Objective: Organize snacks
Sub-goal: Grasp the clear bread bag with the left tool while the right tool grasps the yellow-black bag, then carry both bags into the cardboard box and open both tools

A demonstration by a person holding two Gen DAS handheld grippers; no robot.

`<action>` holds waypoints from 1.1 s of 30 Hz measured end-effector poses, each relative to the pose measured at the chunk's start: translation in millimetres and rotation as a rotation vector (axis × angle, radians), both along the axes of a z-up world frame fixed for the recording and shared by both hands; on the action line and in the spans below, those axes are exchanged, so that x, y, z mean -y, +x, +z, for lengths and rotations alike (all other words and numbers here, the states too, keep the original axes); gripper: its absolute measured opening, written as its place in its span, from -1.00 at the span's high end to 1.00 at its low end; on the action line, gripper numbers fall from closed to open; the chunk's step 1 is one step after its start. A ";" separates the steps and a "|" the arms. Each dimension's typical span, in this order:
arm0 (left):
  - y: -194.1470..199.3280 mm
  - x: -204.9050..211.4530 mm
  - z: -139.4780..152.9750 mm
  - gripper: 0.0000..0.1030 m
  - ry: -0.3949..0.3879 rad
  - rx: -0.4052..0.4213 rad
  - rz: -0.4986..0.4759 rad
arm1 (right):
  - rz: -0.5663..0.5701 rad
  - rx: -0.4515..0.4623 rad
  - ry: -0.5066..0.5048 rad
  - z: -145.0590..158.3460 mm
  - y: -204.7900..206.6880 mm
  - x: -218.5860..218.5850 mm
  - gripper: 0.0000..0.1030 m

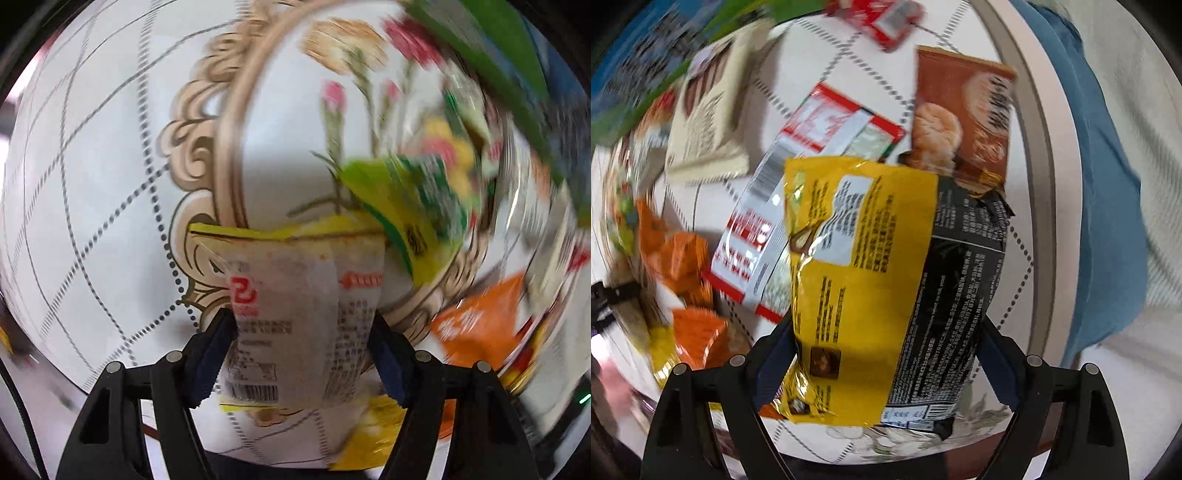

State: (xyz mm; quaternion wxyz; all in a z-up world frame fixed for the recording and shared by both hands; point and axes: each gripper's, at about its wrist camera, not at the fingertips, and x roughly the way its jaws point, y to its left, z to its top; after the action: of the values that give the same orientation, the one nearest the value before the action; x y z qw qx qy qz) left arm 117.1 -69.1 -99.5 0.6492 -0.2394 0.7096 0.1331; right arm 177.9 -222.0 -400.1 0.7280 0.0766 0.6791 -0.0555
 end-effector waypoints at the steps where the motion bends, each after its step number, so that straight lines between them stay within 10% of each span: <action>1: -0.8 3.8 8.0 -0.35 -0.005 0.015 0.019 | -0.011 -0.002 0.004 -3.5 1.2 1.7 -0.74; 10: -3.2 80.0 83.4 -0.01 0.156 0.031 -0.340 | 0.147 -0.030 -0.104 -38.6 -14.6 -10.8 -0.72; 18: 10.7 109.4 112.2 -0.03 0.159 0.037 -0.348 | 0.045 0.014 -0.105 -56.9 -16.3 1.3 -0.70; 25: -21.7 95.8 162.0 0.18 0.126 0.107 -0.354 | 0.010 0.079 -0.117 -4.8 -58.9 -15.0 -0.64; 33: -41.0 87.2 314.3 0.18 0.090 0.245 -0.377 | -0.006 0.223 -0.005 77.0 -77.4 -20.4 -0.65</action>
State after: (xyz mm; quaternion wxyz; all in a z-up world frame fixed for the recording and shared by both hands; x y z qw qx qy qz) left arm 76.1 -156.3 214.8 0.7540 -0.0878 0.6509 0.0106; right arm 100.5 -201.6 -323.1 0.7990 0.0824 0.5935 -0.0505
